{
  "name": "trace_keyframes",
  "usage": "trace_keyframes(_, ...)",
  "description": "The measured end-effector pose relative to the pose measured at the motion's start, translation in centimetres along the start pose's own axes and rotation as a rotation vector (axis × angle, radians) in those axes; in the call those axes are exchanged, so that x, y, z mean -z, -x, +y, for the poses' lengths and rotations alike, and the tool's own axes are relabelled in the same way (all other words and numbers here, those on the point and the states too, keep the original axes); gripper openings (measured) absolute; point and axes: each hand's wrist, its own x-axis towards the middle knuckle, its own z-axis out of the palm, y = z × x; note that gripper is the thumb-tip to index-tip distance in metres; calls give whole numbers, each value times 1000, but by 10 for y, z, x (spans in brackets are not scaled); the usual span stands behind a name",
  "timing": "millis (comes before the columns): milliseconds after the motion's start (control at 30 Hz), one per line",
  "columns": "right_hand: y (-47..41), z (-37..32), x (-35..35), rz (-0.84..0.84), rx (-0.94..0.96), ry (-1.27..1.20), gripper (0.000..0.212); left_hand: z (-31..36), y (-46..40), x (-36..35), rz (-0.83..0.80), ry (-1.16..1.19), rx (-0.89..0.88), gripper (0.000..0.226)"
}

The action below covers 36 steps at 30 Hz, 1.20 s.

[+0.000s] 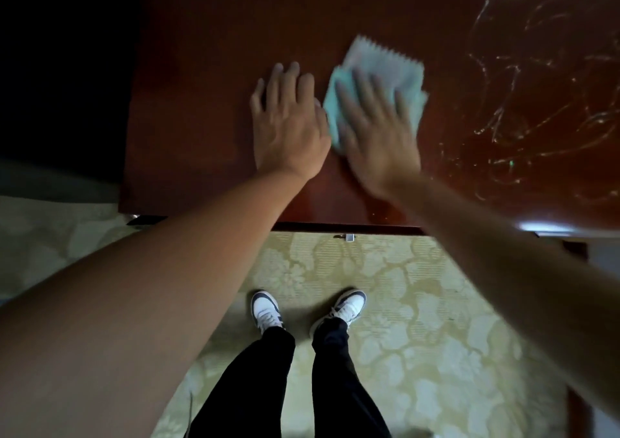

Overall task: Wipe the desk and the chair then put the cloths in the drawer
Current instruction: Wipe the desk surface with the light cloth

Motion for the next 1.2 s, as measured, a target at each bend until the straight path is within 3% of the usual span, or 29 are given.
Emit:
trace_keyframes(167, 132, -15, -8, -21, 230, -144, 50, 1, 0, 0, -5, -14, -8, 48)
trace_keyframes(300, 59, 20, 8, 78, -2, -235, 46, 3, 0, -1, 1, -40, -16, 50)
trace_keyframes(400, -27, 42, 19, 51, -103, -198, 48, 2, 0, -2, 2, -47, -18, 49)
trace_keyframes(533, -42, 24, 12, 48, 15, -152, 49, 1, -1, -3, 6, -44, -25, 50)
trace_keyframes(767, 100, -20, -10, 71, 232, -303, 47, 2, -1, -1, -4, -28, -24, 52)
trace_keyframes(933, 56, 11, 2, 4, 446, -207, 40, 1, -2, -2, 25, -31, -30, 50)
trace_keyframes(1100, -59, 69, 25, 32, 173, -107, 56, 2, 0, -3, 36, -28, -21, 48)
trace_keyframes(1200, -72, 53, 18, 69, 126, -123, 55, 3, -1, -4, 54, -41, -14, 44)
